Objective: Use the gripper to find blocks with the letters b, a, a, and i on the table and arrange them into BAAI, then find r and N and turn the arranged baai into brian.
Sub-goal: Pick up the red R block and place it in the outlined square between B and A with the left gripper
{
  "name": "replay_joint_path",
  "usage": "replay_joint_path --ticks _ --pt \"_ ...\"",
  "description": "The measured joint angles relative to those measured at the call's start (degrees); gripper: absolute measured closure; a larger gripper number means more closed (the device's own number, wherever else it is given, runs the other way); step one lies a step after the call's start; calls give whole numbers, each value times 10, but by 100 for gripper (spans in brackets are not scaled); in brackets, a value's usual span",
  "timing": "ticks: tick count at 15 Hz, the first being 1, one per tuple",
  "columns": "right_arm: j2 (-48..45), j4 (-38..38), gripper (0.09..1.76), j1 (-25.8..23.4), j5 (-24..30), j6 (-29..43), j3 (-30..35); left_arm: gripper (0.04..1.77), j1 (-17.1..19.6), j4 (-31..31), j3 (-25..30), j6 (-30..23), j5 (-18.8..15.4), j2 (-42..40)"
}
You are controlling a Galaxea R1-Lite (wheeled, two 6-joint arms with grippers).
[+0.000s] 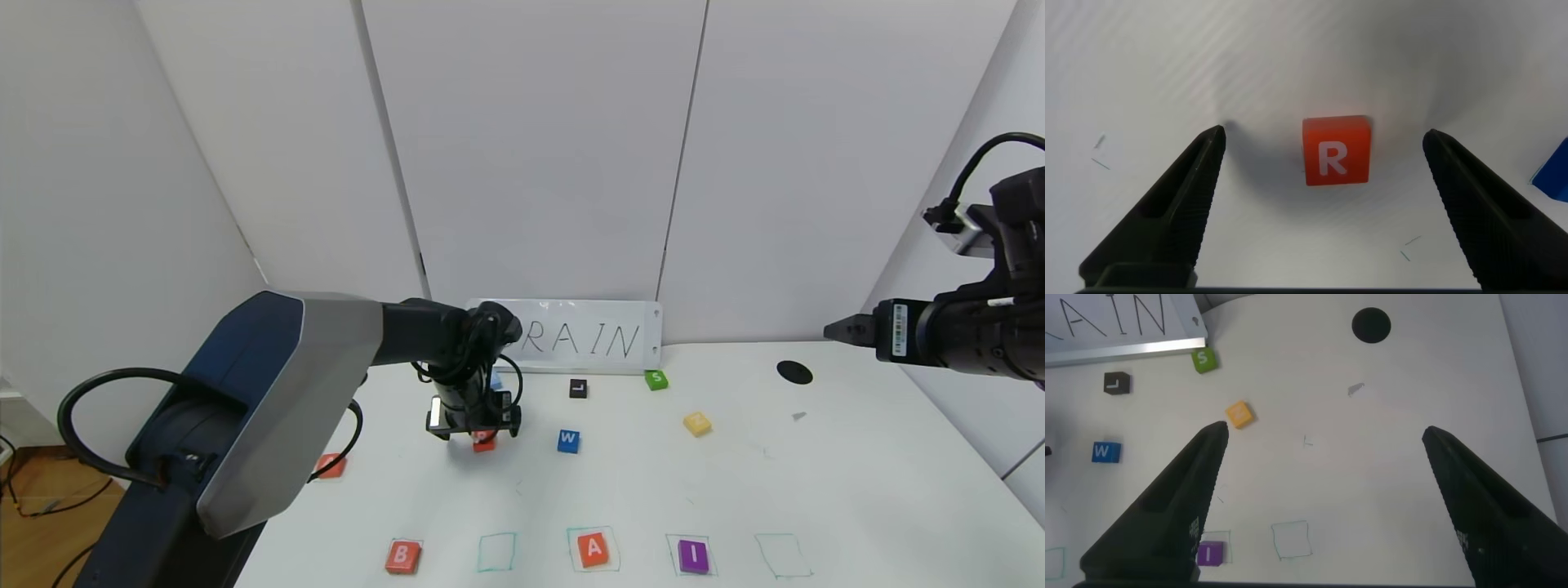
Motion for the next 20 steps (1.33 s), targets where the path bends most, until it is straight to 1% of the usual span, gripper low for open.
replay_joint_path --ticks 14,17,20 --pt "3 0 14 1 0 0 1 9 0 2 0 -3 0 8" --pt "3 0 14 1 0 0 1 57 -1 5 0 -2 0 8" --pt "3 0 14 1 0 0 1 93 -1 7 0 0 1 8"
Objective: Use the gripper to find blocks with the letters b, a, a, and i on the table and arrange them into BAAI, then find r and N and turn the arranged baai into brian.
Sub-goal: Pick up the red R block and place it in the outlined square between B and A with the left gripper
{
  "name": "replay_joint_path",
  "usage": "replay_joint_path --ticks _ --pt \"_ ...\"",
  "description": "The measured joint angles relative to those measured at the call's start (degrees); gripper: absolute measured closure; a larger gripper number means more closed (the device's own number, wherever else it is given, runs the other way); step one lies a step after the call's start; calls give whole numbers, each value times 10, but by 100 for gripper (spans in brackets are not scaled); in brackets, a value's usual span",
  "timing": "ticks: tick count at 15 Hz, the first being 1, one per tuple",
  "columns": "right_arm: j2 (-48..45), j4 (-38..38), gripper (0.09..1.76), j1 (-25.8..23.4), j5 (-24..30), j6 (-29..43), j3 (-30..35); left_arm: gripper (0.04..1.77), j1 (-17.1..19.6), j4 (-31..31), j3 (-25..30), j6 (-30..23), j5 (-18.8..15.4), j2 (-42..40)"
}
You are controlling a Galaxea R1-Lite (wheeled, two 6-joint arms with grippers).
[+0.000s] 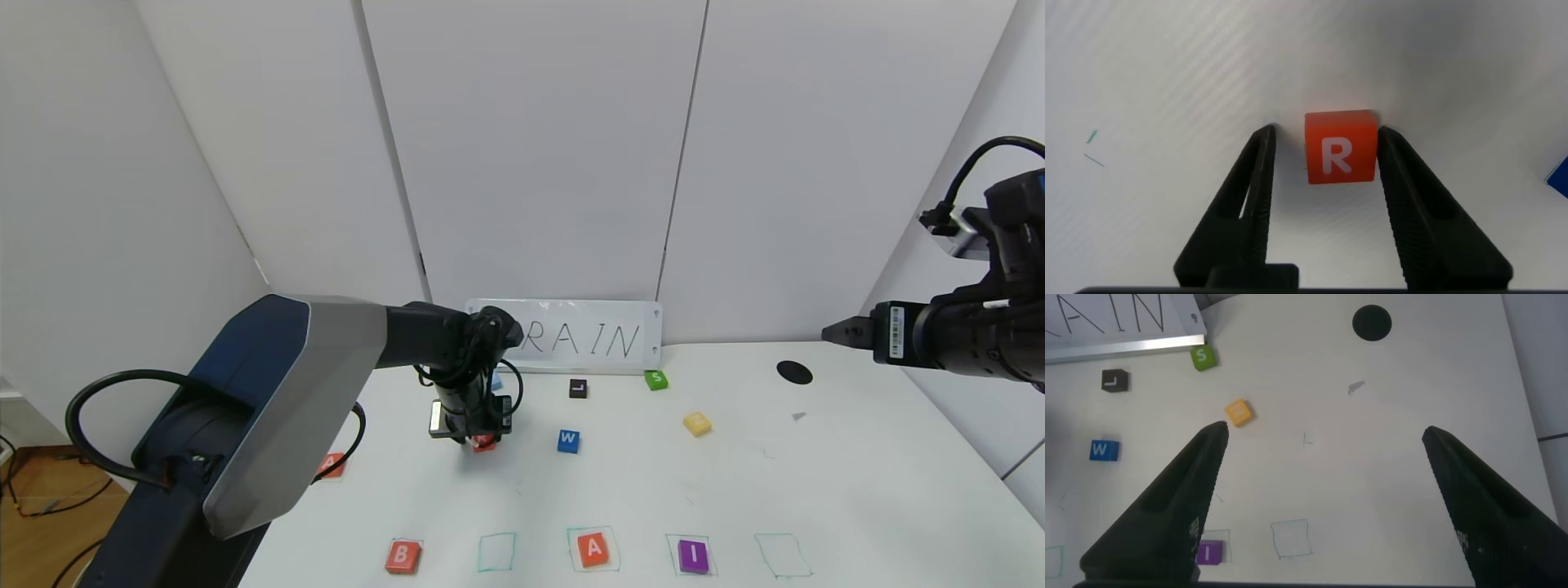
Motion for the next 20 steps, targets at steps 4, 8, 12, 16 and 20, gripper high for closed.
replay_joint_path --ticks 4,8,12,16,20 --pt "0 0 14 0 0 0 -1 130 0 0 0 1 0 0" --pt "0 0 14 0 0 0 -1 130 0 0 0 1 0 0" --pt "-1 0 14 0 0 0 -1 130 -3 3 6 0 0 -3" --pt "-1 0 14 -1 0 0 -1 130 -8 27 9 0 0 -21" --pt "-1 0 14 0 0 0 -1 130 -23 40 47 -2 0 -62"
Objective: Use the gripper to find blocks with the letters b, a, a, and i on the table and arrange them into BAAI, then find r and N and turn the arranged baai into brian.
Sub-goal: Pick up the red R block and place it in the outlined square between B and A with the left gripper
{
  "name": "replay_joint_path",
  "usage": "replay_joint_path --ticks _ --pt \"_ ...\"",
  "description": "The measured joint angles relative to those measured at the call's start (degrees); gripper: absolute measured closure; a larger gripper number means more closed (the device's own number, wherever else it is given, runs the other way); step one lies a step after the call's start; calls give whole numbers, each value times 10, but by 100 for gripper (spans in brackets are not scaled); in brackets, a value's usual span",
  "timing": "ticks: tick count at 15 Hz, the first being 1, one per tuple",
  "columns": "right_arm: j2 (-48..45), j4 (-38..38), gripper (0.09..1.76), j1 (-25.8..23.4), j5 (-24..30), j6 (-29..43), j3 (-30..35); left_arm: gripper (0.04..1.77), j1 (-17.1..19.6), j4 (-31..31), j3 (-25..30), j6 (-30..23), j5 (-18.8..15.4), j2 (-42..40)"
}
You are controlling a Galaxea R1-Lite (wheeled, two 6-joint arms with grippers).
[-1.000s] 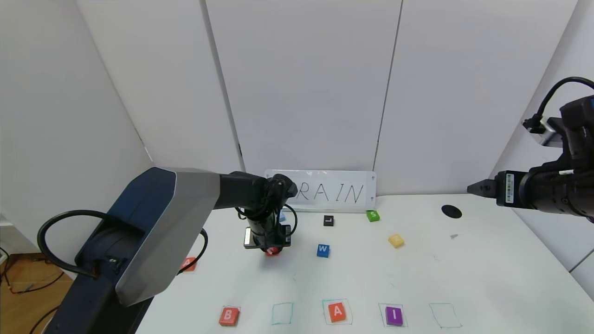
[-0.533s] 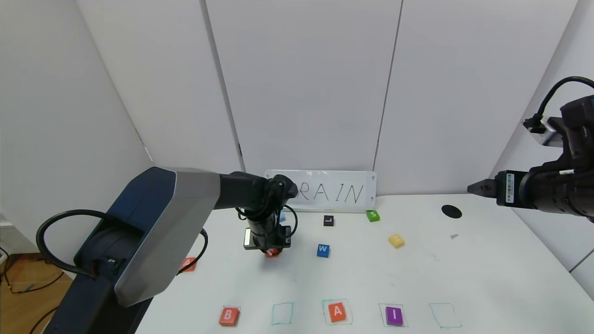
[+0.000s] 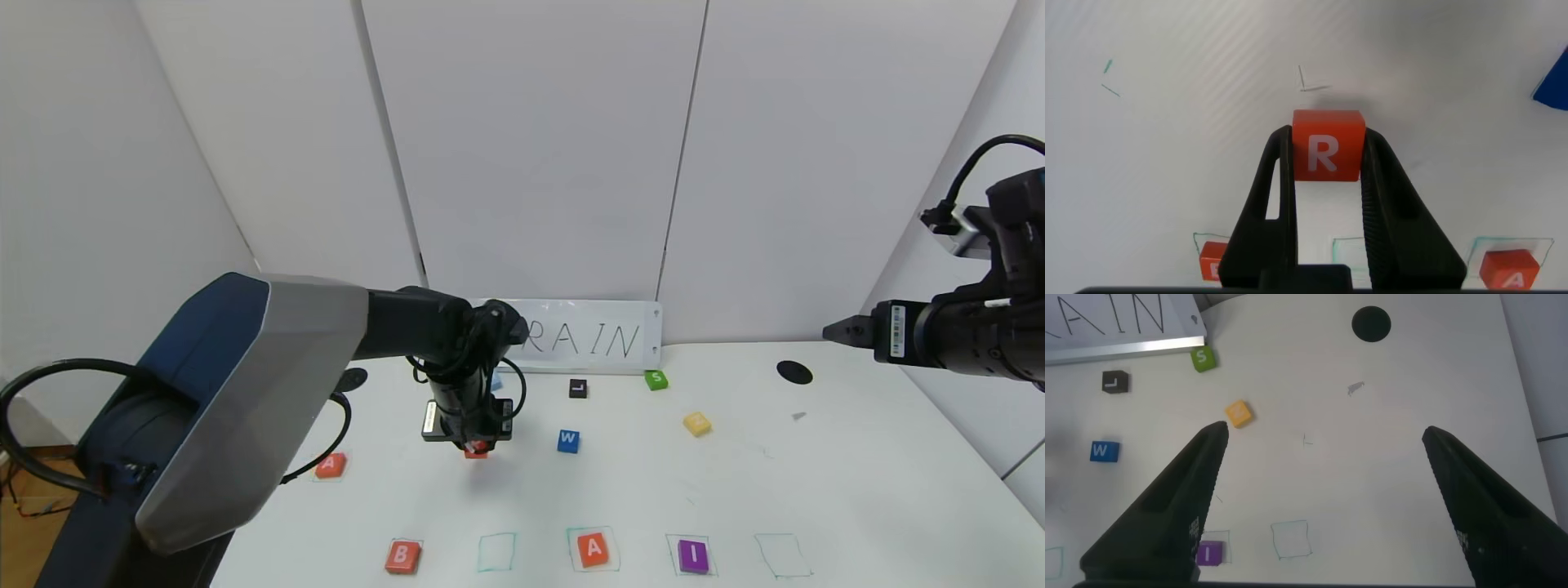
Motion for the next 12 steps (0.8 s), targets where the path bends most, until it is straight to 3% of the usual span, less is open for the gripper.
replay_joint_path --ticks 3,9,12 --pt "0 0 14 0 0 0 0 130 -15 -19 70 -7 0 -42" --pt "0 0 14 0 0 1 0 130 -39 -160 261 -24 5 -119" --pt "0 0 14 0 1 0 0 130 -62 -212 328 -42 15 -139"
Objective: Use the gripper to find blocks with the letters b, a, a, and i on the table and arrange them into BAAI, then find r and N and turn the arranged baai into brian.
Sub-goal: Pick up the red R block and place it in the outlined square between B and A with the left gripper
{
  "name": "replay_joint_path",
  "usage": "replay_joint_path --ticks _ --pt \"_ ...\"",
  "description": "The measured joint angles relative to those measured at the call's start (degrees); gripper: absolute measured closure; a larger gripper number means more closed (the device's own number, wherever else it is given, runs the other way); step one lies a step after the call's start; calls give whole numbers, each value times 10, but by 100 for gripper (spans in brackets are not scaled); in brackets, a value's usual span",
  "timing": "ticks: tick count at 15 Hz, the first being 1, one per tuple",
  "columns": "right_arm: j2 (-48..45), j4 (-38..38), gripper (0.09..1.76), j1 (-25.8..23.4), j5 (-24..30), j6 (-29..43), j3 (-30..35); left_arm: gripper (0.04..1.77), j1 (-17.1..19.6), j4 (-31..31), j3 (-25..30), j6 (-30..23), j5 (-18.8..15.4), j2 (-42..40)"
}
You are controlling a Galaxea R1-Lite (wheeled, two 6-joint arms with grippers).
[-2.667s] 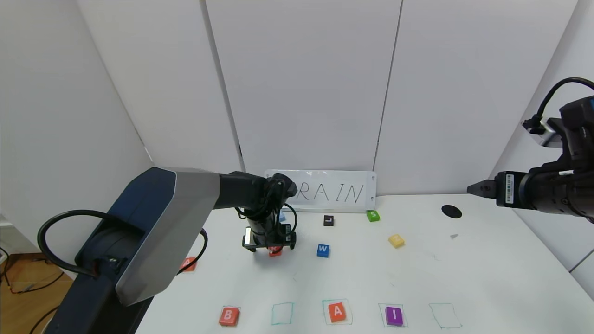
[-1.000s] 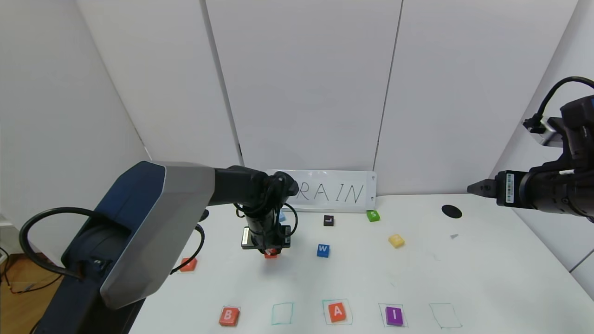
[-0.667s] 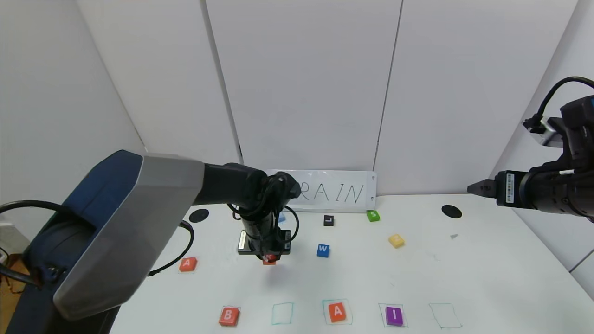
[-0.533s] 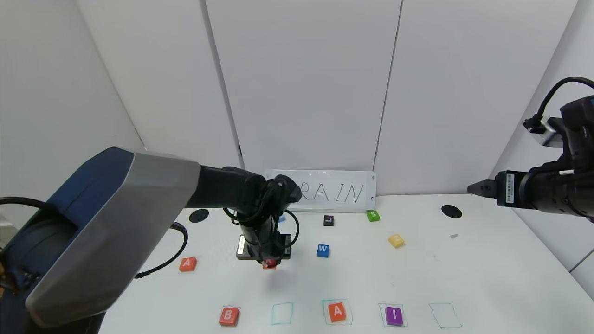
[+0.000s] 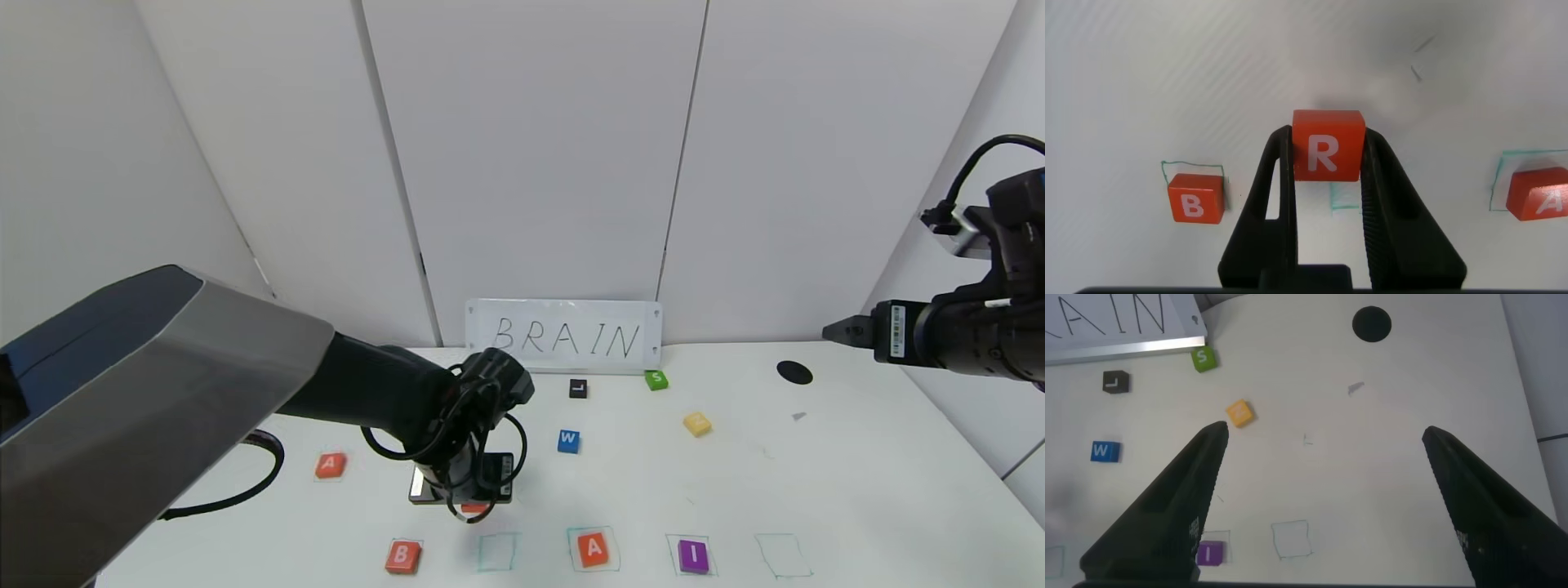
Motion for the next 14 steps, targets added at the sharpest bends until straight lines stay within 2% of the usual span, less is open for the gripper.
replay_joint_path --ticks 6,11,14 --pt "-2 0 14 0 0 0 0 130 -37 -6 40 -21 0 -3" --pt "-4 0 14 0 0 0 0 130 -50 -50 67 -22 -3 2" --pt "-5 0 14 -1 0 0 0 130 -53 -52 72 -22 -4 7"
